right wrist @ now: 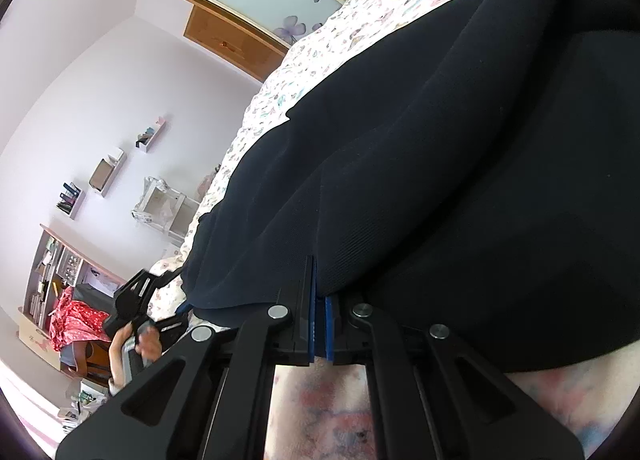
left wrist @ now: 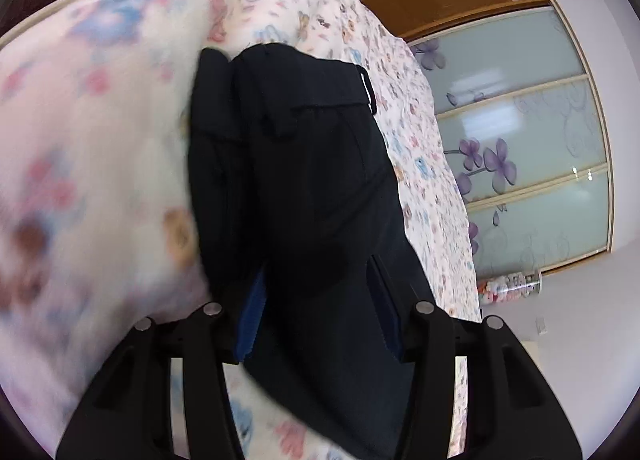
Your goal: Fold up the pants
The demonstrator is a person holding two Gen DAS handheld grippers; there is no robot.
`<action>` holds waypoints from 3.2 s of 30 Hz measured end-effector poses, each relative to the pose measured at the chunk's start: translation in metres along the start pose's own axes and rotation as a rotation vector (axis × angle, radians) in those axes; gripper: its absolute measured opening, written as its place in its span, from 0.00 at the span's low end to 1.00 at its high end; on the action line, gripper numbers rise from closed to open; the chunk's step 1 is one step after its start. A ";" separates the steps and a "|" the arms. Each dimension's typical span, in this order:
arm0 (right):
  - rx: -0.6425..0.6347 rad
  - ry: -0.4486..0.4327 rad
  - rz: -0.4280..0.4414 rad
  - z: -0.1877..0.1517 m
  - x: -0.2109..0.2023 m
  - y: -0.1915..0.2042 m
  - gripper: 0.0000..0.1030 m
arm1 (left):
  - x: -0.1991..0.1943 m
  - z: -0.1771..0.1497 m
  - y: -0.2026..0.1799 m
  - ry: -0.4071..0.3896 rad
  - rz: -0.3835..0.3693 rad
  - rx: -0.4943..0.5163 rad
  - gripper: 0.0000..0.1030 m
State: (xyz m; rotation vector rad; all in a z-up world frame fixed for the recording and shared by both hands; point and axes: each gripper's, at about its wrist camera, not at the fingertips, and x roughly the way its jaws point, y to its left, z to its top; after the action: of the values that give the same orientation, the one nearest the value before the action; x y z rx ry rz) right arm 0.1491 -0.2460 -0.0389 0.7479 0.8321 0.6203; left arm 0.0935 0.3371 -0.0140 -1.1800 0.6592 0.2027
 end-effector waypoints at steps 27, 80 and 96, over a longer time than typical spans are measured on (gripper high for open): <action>0.087 0.054 -0.037 -0.002 -0.103 -0.031 0.35 | -0.084 -0.069 0.001 -0.322 0.049 0.191 0.77; 0.497 -0.461 -0.485 0.012 -0.333 -0.149 0.47 | -0.054 -0.134 -0.034 -0.154 -0.088 0.472 0.98; 0.220 -0.336 -0.909 0.119 -0.314 -0.166 0.45 | -0.053 -0.140 -0.033 -0.155 -0.060 0.492 0.98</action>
State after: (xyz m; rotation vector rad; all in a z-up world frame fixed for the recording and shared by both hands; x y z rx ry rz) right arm 0.1126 -0.6144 0.0165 0.5653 0.8289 -0.4046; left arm 0.0155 0.2078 0.0117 -0.7021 0.4986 0.0728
